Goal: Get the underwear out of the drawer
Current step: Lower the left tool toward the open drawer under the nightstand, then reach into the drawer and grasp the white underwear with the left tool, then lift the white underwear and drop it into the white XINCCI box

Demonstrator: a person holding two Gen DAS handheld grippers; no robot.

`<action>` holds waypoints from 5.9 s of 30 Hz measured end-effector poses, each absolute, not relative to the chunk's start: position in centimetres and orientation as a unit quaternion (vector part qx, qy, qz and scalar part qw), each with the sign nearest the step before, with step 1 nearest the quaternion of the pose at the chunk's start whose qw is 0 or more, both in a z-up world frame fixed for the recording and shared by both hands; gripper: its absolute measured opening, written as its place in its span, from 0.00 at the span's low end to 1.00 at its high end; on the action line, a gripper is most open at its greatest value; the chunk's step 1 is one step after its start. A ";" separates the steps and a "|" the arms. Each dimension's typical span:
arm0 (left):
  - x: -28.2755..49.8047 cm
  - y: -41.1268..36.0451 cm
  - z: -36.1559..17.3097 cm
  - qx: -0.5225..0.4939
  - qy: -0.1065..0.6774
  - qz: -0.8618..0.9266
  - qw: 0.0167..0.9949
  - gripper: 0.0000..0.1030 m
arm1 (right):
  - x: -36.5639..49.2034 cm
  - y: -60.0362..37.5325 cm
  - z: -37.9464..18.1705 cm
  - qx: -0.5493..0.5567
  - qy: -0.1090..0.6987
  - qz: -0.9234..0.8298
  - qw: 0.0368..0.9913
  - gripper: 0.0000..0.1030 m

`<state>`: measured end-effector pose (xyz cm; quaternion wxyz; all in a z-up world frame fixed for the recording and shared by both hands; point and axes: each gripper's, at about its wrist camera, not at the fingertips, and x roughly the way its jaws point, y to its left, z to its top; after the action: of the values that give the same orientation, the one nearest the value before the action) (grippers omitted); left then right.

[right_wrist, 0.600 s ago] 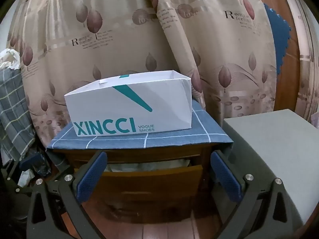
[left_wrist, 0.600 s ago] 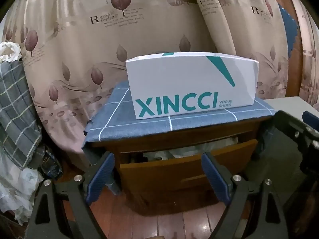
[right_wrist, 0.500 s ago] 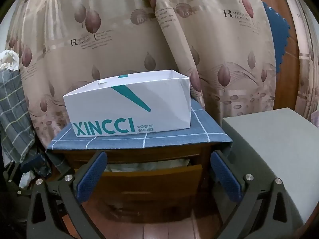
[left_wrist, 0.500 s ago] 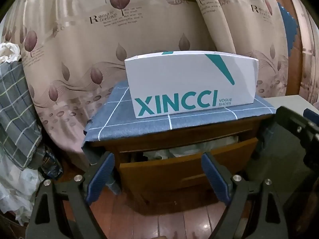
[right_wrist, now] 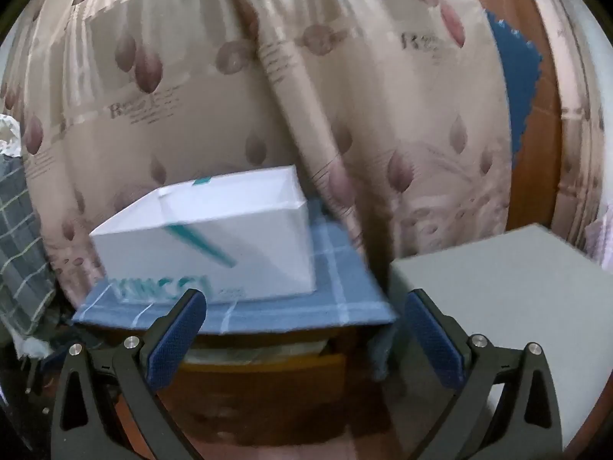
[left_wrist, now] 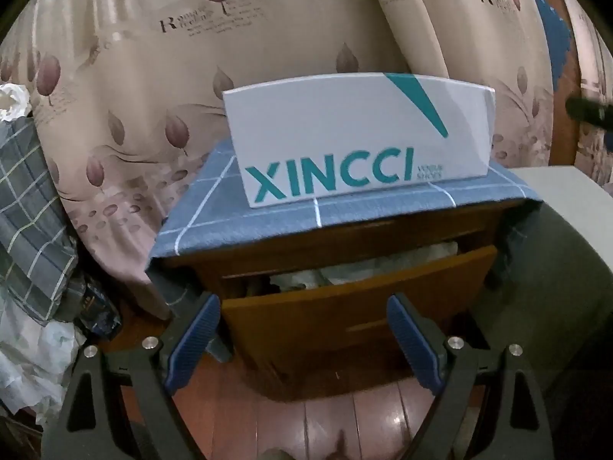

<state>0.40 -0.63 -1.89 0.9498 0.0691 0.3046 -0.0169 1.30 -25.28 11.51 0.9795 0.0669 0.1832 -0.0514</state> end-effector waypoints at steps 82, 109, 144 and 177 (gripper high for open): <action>13.3 7.6 -15.5 -0.452 0.404 0.190 0.772 0.90 | 2.0 -31.4 9.9 0.140 0.197 -0.024 0.970 1.00; 6.2 5.3 -11.8 -0.347 0.574 0.224 0.707 0.91 | 2.3 -32.4 9.2 0.174 0.222 -0.005 0.960 1.00; 4.5 -0.5 0.0 0.057 0.474 -0.090 0.874 0.89 | 2.5 -32.1 8.9 0.173 0.233 -0.002 0.957 1.00; 8.0 -5.7 -2.7 0.124 0.506 -0.216 0.826 0.11 | 2.7 -32.6 8.3 0.188 0.247 0.018 0.950 1.00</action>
<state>8.02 -5.65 -2.66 0.8257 0.1243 0.5061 -0.2161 2.75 -32.60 8.27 0.9504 0.1876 0.2475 0.0178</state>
